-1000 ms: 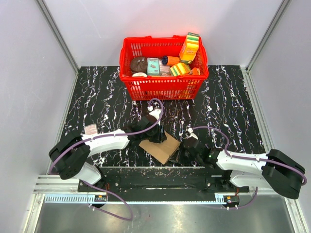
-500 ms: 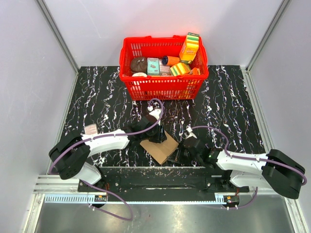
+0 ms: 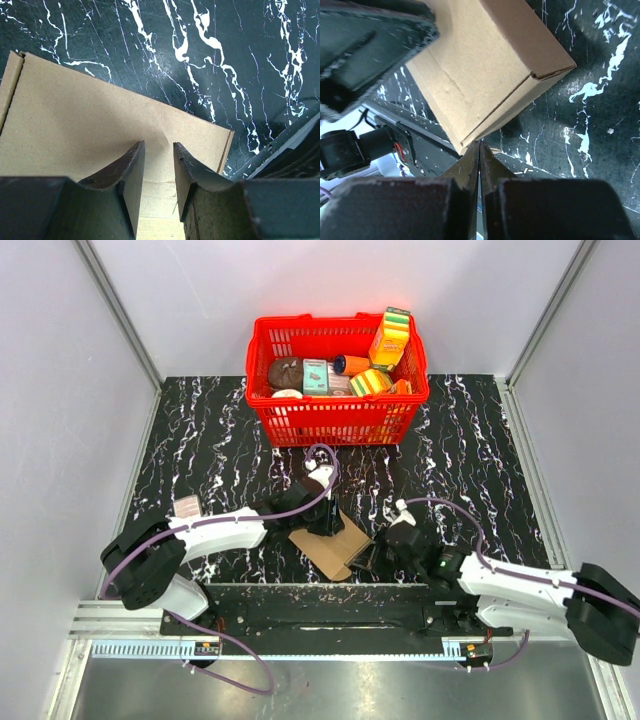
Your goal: Fold the paper box
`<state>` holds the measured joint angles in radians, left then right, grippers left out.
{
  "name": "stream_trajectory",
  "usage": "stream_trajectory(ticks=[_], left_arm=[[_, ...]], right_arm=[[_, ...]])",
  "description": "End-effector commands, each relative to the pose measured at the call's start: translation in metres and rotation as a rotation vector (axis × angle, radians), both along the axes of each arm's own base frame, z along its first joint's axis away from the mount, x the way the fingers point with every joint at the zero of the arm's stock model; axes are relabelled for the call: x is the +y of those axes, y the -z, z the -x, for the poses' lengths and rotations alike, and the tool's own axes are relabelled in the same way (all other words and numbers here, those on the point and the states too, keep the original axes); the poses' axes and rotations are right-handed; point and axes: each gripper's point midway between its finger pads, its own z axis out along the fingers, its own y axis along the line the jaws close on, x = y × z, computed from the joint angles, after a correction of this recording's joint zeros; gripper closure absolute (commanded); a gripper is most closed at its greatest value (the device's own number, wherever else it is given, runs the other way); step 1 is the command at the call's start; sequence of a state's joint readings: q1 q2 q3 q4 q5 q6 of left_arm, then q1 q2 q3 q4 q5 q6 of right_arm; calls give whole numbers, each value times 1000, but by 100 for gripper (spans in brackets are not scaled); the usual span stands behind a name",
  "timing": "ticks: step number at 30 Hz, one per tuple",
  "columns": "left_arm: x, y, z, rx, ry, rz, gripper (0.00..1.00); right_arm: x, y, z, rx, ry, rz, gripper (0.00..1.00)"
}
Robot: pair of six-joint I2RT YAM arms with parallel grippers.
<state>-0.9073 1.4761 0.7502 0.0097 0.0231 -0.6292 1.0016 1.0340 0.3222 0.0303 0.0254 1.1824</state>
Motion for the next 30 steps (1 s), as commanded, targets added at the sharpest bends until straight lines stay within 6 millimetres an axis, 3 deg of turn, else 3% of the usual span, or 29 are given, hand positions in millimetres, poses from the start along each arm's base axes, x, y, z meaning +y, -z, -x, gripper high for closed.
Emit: stream_trajectory(ticks=[1,6,9,19,25,26,27,30], left_arm=[[8,16,20,65,32,-55,66],[6,2,16,42,31,-49,66],[7,-10,13,20,29,-46,66],[20,-65,4,-94,-26,0,62],[43,-85,10,-132,-95,41,57],[51,-78,15,-117,-117,34,56],[59,-89,15,-141,-148,60,50],[84,-79,20,-127,-244,46,44]], right_arm=[[-14,-22,-14,-81,74,24,94],[-27,-13,-10,-71,87,68,92],[-31,-13,-11,-81,88,93,81],[-44,-45,-21,-187,116,111,66],[-49,-57,-29,-253,93,186,59],[-47,-63,-32,-267,89,191,58],[-46,-65,-34,-287,70,213,56],[-44,-69,-43,-310,58,276,49]])
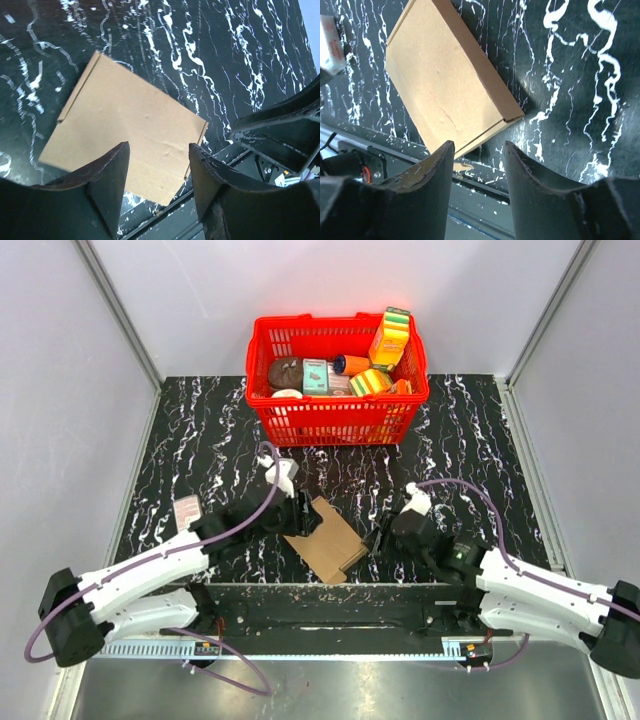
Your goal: Fold the paper box
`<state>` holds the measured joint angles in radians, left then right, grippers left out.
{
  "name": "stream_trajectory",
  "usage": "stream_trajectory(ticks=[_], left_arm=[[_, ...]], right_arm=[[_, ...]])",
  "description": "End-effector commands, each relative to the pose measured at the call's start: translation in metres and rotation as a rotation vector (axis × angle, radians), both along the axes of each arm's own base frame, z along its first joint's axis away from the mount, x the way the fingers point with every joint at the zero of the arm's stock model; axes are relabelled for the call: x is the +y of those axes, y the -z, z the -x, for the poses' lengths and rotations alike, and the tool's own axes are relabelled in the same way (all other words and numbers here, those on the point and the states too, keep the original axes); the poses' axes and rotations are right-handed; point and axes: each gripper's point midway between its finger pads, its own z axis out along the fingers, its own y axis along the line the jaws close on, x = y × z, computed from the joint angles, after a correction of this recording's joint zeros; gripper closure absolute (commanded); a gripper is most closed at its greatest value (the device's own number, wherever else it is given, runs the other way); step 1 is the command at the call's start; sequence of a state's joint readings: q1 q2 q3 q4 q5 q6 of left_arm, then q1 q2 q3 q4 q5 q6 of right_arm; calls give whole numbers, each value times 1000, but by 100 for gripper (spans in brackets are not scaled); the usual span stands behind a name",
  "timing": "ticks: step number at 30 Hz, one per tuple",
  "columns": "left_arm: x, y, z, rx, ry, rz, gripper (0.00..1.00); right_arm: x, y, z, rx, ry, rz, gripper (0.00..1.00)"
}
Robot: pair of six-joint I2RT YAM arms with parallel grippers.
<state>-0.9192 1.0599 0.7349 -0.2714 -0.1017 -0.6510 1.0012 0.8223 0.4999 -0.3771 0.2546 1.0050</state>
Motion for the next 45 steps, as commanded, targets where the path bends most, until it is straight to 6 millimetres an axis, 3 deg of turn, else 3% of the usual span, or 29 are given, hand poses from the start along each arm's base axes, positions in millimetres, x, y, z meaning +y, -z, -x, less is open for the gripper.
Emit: stream_trajectory(ticks=[1,2,6,7,13,18,21,23,24,31,45], left_arm=[[39,-3,4,-14,-166,27,44],[45,1,8,7,-195,37,43],[62,10,24,52,-244,108,45],[69,25,29,81,-255,84,47],[87,50,46,175,-333,108,53],[87,74,61,262,-334,128,54],[82,91,69,317,-330,174,46],[71,90,68,332,-324,269,45],[73,101,70,337,-328,292,43],[65,97,61,292,-345,491,43],[60,109,62,324,-336,407,43]], right_arm=[[0,-16,-21,-92,-6,123,47],[0,-24,-28,-117,8,136,46],[1,-20,-51,-120,-15,230,44],[-2,-15,-64,-94,2,246,45],[13,-3,-86,-87,-71,264,50],[26,3,-88,-71,-124,229,52],[30,8,-86,-61,-139,203,52],[34,8,-84,-62,-151,182,50],[34,9,-84,-64,-152,176,50],[36,17,-86,-62,-168,188,53],[36,30,-81,-37,-204,205,56]])
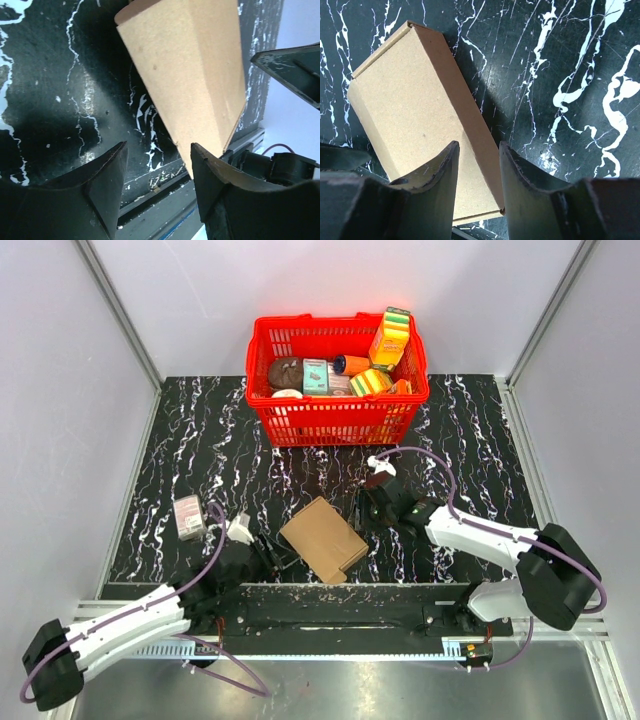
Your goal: Fold the paper box
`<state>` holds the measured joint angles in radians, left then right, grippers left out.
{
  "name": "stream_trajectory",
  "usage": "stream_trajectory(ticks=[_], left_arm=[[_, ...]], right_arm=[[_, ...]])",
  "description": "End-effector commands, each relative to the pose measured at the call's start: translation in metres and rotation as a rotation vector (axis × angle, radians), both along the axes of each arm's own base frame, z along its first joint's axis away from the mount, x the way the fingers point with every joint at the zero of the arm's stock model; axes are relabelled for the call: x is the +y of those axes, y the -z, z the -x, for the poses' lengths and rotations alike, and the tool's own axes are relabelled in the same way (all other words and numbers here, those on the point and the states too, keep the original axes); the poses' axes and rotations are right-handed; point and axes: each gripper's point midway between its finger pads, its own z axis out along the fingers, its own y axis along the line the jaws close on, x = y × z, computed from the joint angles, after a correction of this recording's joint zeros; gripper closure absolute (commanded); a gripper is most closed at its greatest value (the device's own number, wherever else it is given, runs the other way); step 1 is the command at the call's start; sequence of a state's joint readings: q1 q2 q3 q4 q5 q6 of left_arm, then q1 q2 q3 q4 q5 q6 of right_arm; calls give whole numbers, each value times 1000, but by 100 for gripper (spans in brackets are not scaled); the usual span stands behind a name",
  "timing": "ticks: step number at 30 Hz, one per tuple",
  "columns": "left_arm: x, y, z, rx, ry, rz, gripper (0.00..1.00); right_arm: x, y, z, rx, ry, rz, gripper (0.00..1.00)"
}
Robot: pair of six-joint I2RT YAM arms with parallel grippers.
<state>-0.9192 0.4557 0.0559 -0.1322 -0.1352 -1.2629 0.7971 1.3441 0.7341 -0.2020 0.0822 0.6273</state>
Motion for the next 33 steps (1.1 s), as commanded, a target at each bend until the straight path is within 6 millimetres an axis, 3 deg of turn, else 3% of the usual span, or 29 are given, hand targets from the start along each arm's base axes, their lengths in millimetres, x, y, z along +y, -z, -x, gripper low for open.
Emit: stream_trajectory(ticks=[1,16,33], left_arm=[[-4,6,2,11,15,-1,43],[-5,4,-1,3,12,0,42],[-10,-23,-10,-56,21,-16,42]], right_arm=[[7,-2,-1,-11,-42,-31,55],[7,18,1,45,-30,-4,56],[-14,36,5,108,44,9,58]])
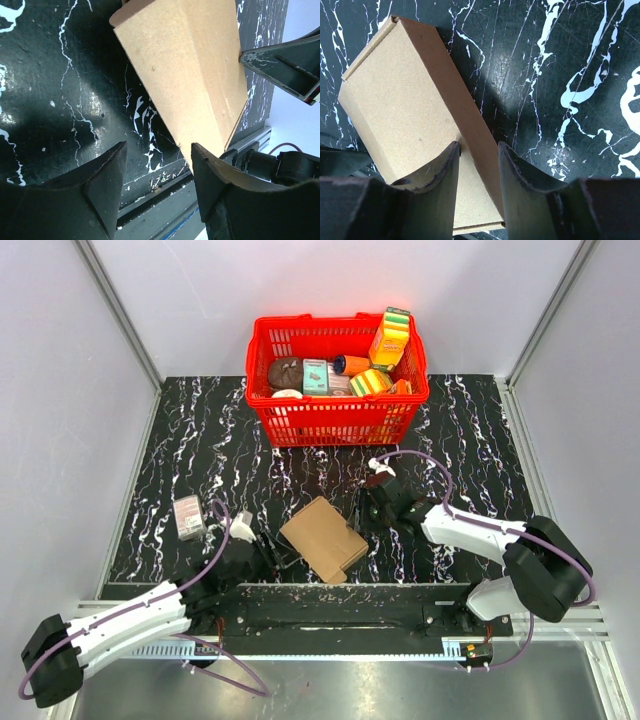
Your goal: Fold the paper box
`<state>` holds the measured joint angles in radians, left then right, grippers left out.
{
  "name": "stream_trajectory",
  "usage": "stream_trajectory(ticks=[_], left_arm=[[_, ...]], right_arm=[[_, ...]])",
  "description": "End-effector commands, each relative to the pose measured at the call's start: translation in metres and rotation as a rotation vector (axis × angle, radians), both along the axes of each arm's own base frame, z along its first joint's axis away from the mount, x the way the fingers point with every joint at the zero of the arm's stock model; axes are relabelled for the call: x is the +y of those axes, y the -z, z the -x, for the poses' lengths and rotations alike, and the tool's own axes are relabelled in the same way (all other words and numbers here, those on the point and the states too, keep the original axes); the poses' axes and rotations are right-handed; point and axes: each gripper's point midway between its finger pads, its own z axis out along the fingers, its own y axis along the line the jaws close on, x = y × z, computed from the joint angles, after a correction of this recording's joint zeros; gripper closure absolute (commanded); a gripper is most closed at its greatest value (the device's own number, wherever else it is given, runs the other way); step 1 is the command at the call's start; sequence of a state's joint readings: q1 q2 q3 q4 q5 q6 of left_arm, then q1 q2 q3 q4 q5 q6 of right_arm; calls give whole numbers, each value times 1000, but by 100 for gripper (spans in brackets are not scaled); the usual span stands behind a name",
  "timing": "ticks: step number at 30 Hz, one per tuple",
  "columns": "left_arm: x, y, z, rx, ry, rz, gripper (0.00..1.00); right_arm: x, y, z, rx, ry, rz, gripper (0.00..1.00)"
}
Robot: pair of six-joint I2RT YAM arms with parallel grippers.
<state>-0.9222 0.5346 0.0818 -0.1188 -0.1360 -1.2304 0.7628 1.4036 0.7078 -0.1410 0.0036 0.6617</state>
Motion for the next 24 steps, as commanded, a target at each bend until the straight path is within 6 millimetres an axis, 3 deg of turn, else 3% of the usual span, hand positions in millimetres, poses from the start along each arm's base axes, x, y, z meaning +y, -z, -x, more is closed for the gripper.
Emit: stream_trajectory(ticks=[1,24], left_arm=[[-10,-29,-10,-65,4,40,43],[-10,-43,-16,-94,-2,16,43]], right_arm=[[-19,18,3,39,45,49,58],[-37,35,3,94,86,75,60]])
